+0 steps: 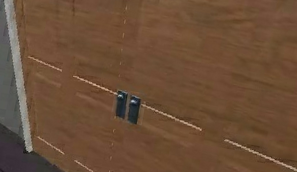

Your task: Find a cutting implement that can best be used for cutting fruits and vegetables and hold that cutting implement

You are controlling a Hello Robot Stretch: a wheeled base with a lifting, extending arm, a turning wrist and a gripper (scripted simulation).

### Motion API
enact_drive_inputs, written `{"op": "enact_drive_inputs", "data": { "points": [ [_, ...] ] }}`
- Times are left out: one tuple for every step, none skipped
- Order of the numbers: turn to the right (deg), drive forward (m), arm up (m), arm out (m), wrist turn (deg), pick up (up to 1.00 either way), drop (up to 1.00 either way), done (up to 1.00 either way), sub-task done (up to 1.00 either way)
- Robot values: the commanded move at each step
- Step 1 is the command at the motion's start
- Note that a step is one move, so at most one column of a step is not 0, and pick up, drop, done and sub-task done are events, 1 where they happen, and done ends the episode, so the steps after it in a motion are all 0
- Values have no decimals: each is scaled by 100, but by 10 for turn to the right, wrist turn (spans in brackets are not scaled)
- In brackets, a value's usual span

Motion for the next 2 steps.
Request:
{"op": "enact_drive_inputs", "data": {
  "points": [
    [-90,0,0,0,0,0,0,0,0],
    [0,50,0,0,0,0,0,0,0]
  ]
}}
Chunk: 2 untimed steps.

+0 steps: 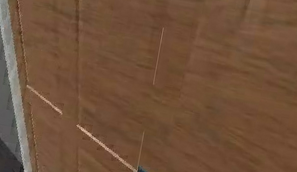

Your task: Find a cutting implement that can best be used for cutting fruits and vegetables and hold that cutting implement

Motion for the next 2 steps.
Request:
{"op": "enact_drive_inputs", "data": {
  "points": [
    [-450,0,0,0,0,0,0,0,0],
    [-240,0,0,0,0,0,0,0,0]
  ]
}}
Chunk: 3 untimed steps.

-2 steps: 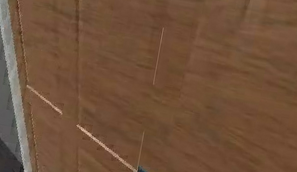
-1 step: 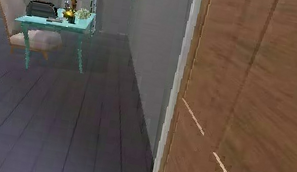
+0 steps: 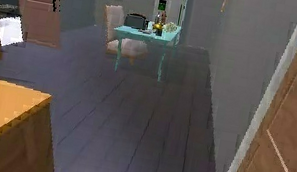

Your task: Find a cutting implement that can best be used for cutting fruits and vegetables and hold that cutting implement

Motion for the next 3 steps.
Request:
{"op": "enact_drive_inputs", "data": {
  "points": [
    [0,95,0,0,0,0,0,0,0],
    [-330,0,0,0,0,0,0,0,0],
    [0,35,0,0,0,0,0,0,0]
  ]
}}
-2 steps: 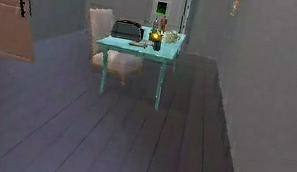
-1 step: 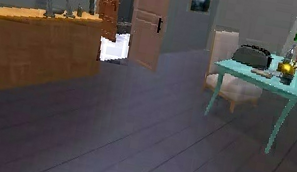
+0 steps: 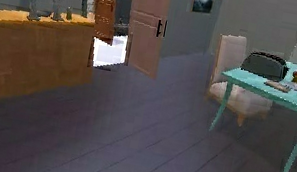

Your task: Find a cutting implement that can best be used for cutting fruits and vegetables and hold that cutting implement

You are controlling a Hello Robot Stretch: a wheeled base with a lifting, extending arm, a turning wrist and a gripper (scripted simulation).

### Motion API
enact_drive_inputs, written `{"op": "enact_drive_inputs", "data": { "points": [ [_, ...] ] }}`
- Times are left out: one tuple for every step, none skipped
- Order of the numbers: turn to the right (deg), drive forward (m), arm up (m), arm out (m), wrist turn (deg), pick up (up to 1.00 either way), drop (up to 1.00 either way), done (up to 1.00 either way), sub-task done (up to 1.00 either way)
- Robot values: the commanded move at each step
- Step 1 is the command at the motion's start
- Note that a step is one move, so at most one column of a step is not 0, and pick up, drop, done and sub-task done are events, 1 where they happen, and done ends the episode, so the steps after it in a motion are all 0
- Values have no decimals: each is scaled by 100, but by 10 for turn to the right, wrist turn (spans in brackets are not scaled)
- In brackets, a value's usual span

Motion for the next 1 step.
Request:
{"op": "enact_drive_inputs", "data": {
  "points": [
    [-420,0,0,0,0,0,0,0,0]
  ]
}}
